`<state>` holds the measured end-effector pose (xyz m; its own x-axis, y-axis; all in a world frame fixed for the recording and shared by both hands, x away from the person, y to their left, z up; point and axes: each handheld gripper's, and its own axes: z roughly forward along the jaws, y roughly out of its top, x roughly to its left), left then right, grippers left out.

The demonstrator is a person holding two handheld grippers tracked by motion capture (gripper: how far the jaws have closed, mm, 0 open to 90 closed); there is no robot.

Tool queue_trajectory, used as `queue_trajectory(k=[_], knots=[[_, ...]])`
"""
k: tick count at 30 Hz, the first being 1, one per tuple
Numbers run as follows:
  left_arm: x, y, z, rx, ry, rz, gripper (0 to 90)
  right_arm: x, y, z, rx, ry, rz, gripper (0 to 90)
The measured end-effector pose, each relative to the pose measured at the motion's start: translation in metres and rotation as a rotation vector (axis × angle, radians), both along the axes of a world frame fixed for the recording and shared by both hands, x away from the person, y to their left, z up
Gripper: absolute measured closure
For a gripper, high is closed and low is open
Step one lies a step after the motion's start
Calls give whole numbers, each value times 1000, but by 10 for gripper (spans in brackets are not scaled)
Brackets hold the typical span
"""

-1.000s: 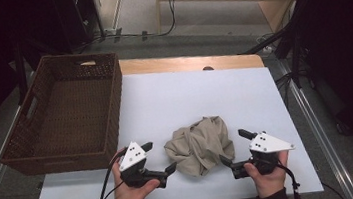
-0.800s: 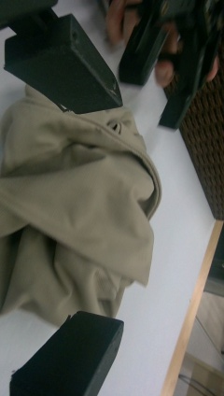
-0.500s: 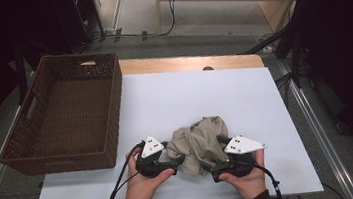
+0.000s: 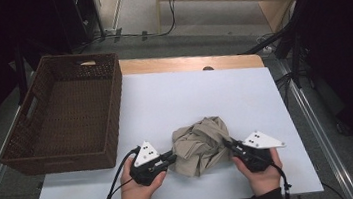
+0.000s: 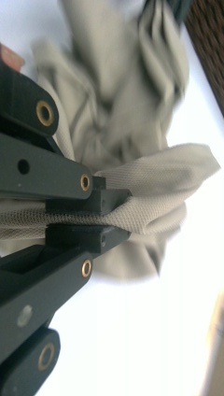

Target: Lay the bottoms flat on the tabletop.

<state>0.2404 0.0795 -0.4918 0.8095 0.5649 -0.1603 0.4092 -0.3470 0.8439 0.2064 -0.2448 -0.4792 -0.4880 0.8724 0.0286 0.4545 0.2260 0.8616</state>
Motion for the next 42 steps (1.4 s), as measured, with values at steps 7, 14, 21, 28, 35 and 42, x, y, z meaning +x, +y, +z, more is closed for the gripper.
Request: queue_trajectory(k=[7, 14, 21, 28, 35, 42], knots=[[-9, 27, 13, -23, -6, 26, 801, -1, -46, 11, 32, -43, -118, 839], [-11, 42, 13, -31, 18, 39, 804, -7, -96, 16, 57, -63, -226, 839], [-11, 38, 14, -117, 15, -35, 657, -6, -102, 22, 117, -61, -191, 497], [-4, 15, 14, -97, 8, -26, 412, 9, -61, 6, 77, -13, -99, 375], [4, -11, -5, 58, 38, -10, 568, 39, -8, -27, -51, 95, -37, 299], [5, 7, -6, 48, 59, -23, 775, 39, -18, -38, -86, 140, -63, 774]])
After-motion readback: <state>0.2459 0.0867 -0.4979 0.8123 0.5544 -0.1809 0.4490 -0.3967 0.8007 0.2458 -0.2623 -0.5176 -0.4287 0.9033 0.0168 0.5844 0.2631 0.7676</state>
